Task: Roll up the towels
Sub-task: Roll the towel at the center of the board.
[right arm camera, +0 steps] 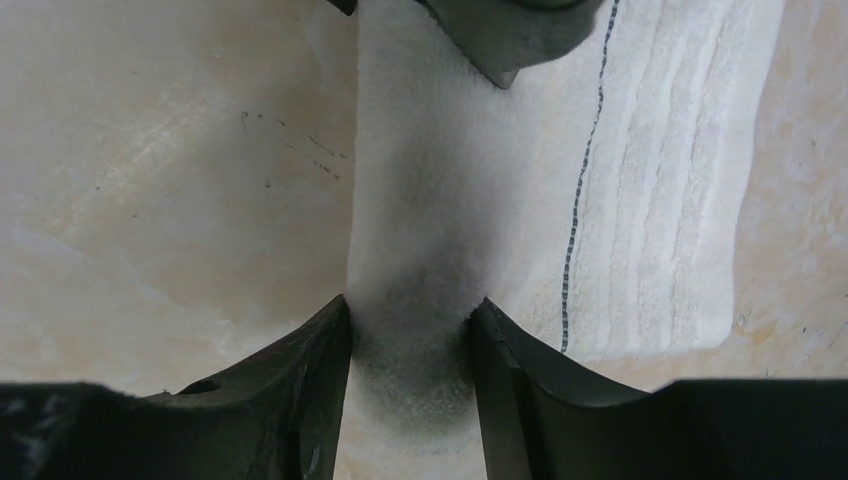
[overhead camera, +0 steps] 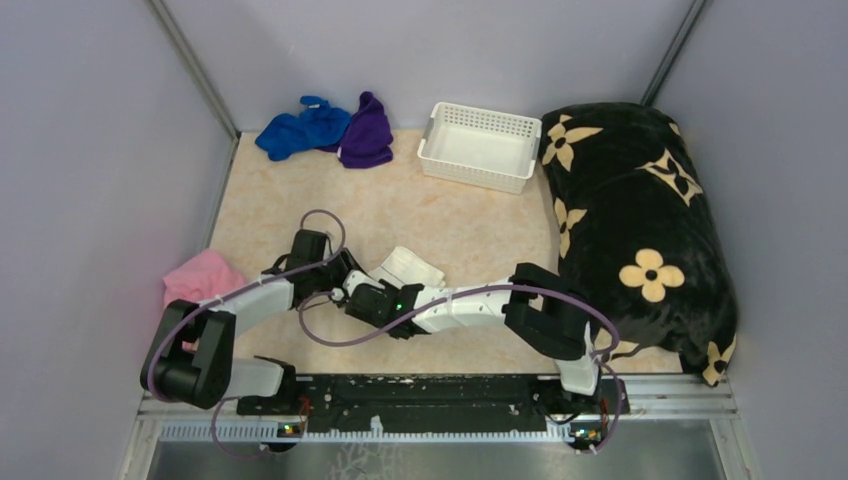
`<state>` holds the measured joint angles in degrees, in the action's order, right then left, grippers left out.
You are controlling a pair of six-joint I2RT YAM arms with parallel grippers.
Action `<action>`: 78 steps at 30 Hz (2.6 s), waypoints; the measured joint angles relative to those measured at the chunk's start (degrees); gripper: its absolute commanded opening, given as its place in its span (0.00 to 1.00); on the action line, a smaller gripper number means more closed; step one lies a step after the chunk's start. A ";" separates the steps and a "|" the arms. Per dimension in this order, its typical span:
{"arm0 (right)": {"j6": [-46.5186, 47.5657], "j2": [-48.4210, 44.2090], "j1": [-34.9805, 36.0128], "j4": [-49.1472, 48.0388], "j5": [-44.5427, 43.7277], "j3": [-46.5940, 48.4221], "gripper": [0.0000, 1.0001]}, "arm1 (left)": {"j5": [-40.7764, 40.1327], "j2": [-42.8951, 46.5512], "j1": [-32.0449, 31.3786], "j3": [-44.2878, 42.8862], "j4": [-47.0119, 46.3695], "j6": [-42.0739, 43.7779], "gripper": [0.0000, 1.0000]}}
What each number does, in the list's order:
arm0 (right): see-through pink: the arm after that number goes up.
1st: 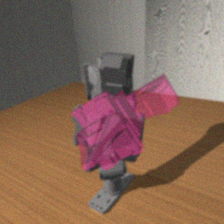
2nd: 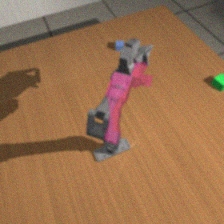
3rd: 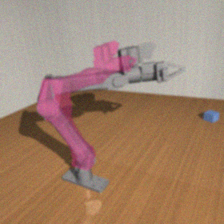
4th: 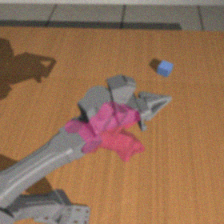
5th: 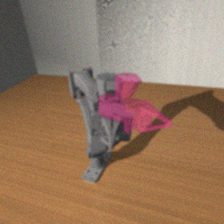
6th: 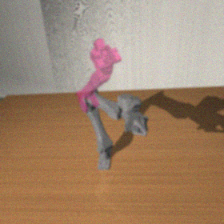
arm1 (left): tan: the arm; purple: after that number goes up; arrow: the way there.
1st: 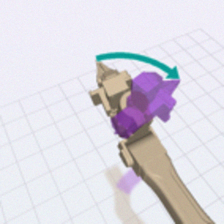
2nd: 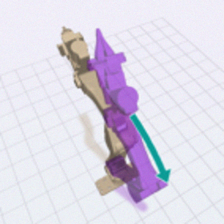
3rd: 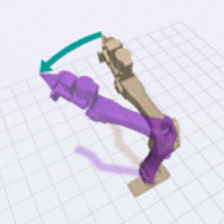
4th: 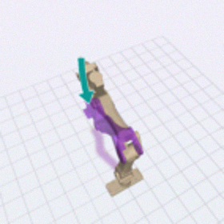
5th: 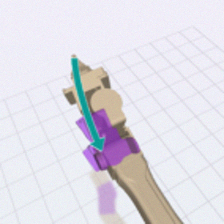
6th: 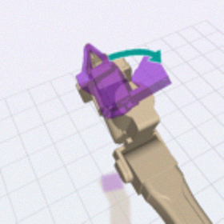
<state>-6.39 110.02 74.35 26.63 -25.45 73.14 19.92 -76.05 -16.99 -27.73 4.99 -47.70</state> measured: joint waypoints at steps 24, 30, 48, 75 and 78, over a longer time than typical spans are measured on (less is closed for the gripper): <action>-16.59 -3.23 -25.99 -28.83 62.58 -17.49 0.13 | -4.00 15.89 -0.22 1.40 7.30 0.55 0.74; -26.25 2.54 -31.15 -39.69 77.90 -20.37 0.15 | -2.08 12.81 -0.22 2.82 4.42 -0.76 0.73; -20.13 -5.77 -28.98 -23.34 66.01 -17.92 0.52 | 0.63 -1.62 -0.28 0.66 -4.00 -2.40 0.49; 1.97 -2.60 3.91 -0.04 -3.54 -2.84 0.51 | -0.61 -1.31 -0.92 0.42 -3.30 -2.25 0.53; 2.34 -1.16 4.02 -0.28 -5.11 -2.84 0.40 | -0.61 -1.31 -1.03 0.31 -3.30 -2.21 0.57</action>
<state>-4.05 108.86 78.37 26.35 -30.57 70.30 19.31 -77.36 -18.02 -27.42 1.69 -49.91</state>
